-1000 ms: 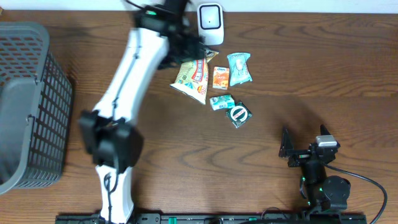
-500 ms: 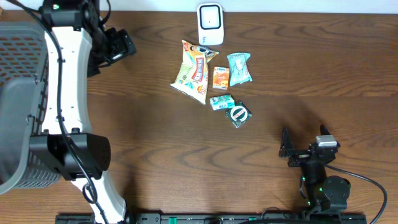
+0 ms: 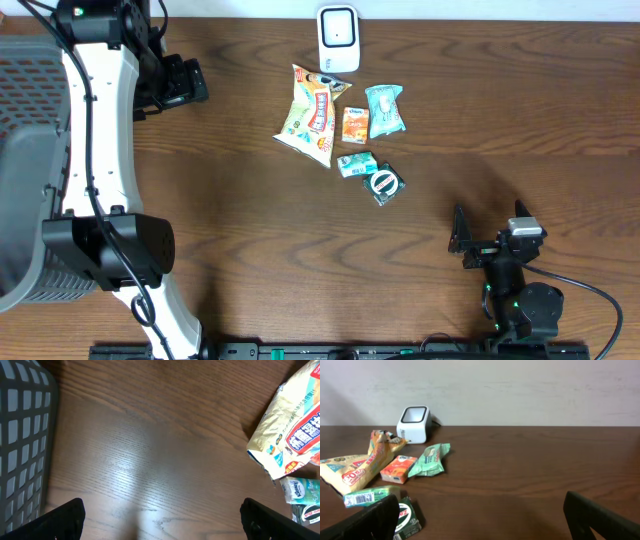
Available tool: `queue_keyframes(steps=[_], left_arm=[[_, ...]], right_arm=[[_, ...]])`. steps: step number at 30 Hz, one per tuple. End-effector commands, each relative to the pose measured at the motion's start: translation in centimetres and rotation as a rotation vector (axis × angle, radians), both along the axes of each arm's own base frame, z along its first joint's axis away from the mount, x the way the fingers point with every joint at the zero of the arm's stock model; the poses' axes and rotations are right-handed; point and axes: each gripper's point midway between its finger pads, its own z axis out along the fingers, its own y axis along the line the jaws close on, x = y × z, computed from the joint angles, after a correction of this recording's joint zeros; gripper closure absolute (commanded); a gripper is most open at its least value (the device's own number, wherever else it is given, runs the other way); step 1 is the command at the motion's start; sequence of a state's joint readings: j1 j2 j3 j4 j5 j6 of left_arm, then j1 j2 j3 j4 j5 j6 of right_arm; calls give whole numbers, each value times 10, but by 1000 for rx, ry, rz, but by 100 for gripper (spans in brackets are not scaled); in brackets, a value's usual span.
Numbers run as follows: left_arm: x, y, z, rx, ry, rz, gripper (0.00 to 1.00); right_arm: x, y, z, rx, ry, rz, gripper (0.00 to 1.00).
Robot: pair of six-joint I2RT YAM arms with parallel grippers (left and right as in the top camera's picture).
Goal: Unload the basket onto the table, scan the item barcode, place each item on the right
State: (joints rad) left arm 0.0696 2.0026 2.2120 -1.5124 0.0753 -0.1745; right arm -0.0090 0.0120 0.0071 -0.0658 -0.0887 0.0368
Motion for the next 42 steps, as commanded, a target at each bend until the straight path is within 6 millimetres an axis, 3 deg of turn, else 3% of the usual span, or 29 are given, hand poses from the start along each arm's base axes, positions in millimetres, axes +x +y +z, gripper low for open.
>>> queue_keyframes(steps=[1,4,7,12,16,19,23,26,27,32,35,36,37,38,39,42], left_arm=[[0,4,-2,16,9,-15,2],[0,4,-2,16,8,-15,2],[0,4,-2,16,8,-15,2],[0,4,-2,16,9,-15,2],[0,4,-2,16,8,-15,2],[0,4,-2,16,8,-15,2],[0,4,-2,16,8,-15,2],[0,4,-2,16,8,-15,2],[0,4,-2,16,8,-15,2],[0,4,-2,16,8,-15,2],[0,4,-2,16,8,-15,2],[0,4,-2,16,8,-15,2],[0,4,-2,16,8,-15,2],[0,4,-2,16,8,-15,2],[0,4,-2,16,8,-15,2],[0,4,-2,16,8,-15,2]], right_arm=[[0,7,9,42,-33,39,1],[-4,25,21,107,-70,144,1],[-4,25,32,104,-118,149,1],[-17,47,73,296,-235,305,1],[-56,46,157,327,-602,380,1],[-82,34,199,323,-793,343,1],[-81,32,236,268,-808,311,1],[-58,45,262,72,-760,318,1],[-50,50,265,32,-733,333,1],[32,79,269,-2,-375,507,1],[84,98,256,-15,-152,640,1],[111,102,241,27,-21,674,1],[117,104,236,40,10,686,1],[131,113,217,89,108,765,1],[133,122,206,121,151,846,1],[123,142,177,228,255,1067,1]])
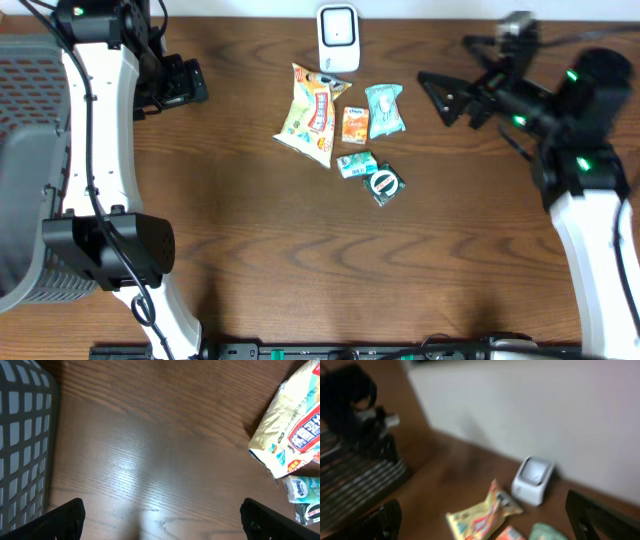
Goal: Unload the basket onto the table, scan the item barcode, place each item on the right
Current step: 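Reach the right gripper toward the mint-green wipes pack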
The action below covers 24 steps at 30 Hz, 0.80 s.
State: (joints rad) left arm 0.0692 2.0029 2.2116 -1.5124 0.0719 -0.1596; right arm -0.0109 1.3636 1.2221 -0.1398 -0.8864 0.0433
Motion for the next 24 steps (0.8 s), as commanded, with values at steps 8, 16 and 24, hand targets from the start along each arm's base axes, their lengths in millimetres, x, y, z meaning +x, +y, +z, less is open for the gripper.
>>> queue_keyframes(steps=[8,16,24], left_arm=[[0,3,-1,10,7,-1,2],[0,3,-1,10,7,-1,2],[0,3,-1,10,7,-1,2]], right_arm=[[-1,38,-101,205,503,295,1],[26,25,-202,-220,718,-341,1],[57,15,-153,-372,615,-470,1]])
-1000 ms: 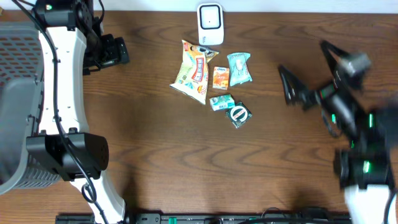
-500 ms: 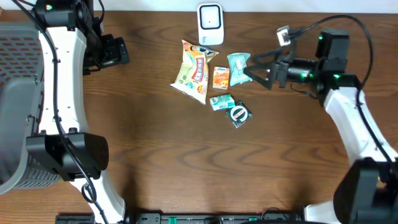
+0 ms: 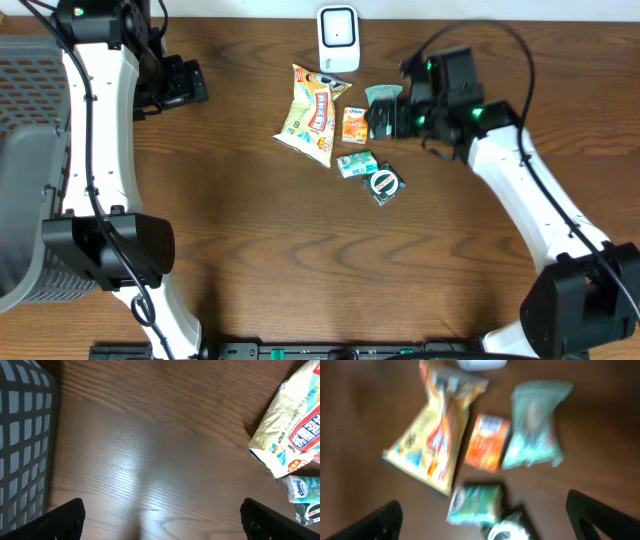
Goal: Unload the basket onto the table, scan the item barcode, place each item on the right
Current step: 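Reach the right gripper toward the mint-green wipes pack, then close the right gripper on the mint-green wipes pack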
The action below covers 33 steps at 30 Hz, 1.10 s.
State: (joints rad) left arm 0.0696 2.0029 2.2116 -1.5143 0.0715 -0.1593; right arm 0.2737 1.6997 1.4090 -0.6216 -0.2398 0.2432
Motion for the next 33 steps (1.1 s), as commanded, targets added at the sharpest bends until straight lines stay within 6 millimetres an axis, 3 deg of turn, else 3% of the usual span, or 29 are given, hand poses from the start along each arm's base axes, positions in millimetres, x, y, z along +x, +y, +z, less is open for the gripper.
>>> queue_keyframes(steps=[1,5,6,12,16,19,25,28,33], left_arm=[[0,3,-1,9,6,0,2],[0,3,-1,9,6,-1,2],[0,3,-1,9,6,0,2],[0,3,-1,9,6,-1,2],[0,3,-1,9,6,0,2],[0,3,-1,9,5,-1,2],[0,3,-1,9,6,-1,2],[0,3,-1,9,6,-1,2],[0,3,-1,9,5,-1,2]], right_arm=[[31,-16,23,-115,-30,-30,1],[46,-11,7,-204,67,80,1],[52,-10,-12,-251,138,137,1],[69,-14,-58,-278,238,137,1],[86,-21,-57,-239,197,90,1],[94,-31,-55,-196,183,74,12],[94,-23,-75,14,212,151,7],[95,-19,-87,250,230,203,8],[87,-26,-122,408,319,205,21]])
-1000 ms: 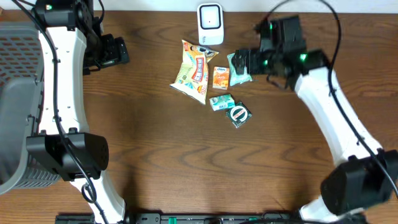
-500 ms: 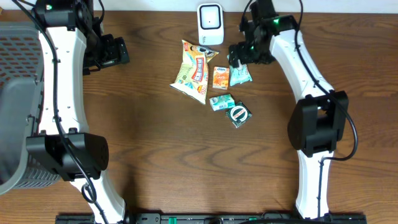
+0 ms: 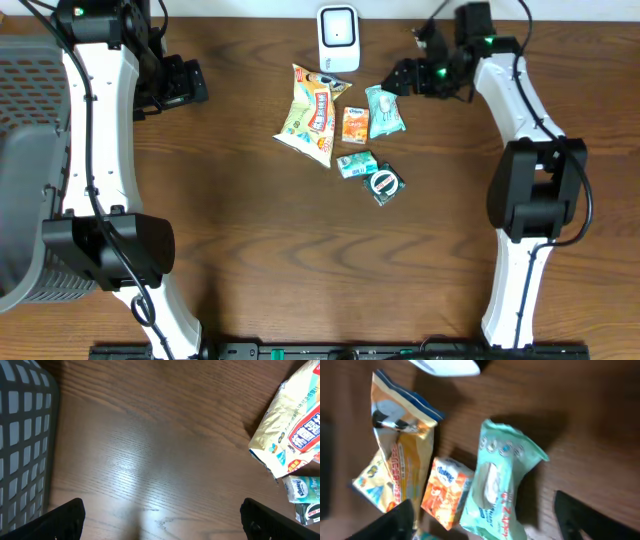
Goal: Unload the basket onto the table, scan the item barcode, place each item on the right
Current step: 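Close the right gripper on the mint-green wipes pack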
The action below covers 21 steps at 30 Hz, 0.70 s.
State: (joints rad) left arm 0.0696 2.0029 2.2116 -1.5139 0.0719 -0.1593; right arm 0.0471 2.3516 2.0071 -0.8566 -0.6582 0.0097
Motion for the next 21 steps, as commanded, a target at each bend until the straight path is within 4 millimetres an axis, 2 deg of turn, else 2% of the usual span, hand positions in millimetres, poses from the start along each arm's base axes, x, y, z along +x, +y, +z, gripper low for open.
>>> queue_keyframes(steps=[1,5,7,8,10,11,13,15,18,21], left_arm=[[0,3,-1,10,6,-1,2],[0,3,-1,10,6,0,2],[0,3,-1,10,6,-1,2],[0,3,-1,10,6,-1,2],[0,3,-1,10,6,-1,2],[0,3,-1,10,6,-1,2],[0,3,-1,10,6,0,2],[0,3,-1,10,6,0,2],[0,3,-1,10,6,-1,2],[0,3,-1,10,6,-1,2]], right_arm=[[-18,4,-40,188,138,29,23],[-26,10,-65,233,189,58,32],[-29,12,-68,244,198,67,33],[-31,14,-70,244,200,76,37],[-33,17,-70,241,201,87,49],[-34,19,-70,241,206,91,61],[-36,22,-70,241,212,97,69],[-37,23,-70,241,213,99,98],[-35,22,-60,249,203,97,99],[-32,13,-40,202,171,82,99]])
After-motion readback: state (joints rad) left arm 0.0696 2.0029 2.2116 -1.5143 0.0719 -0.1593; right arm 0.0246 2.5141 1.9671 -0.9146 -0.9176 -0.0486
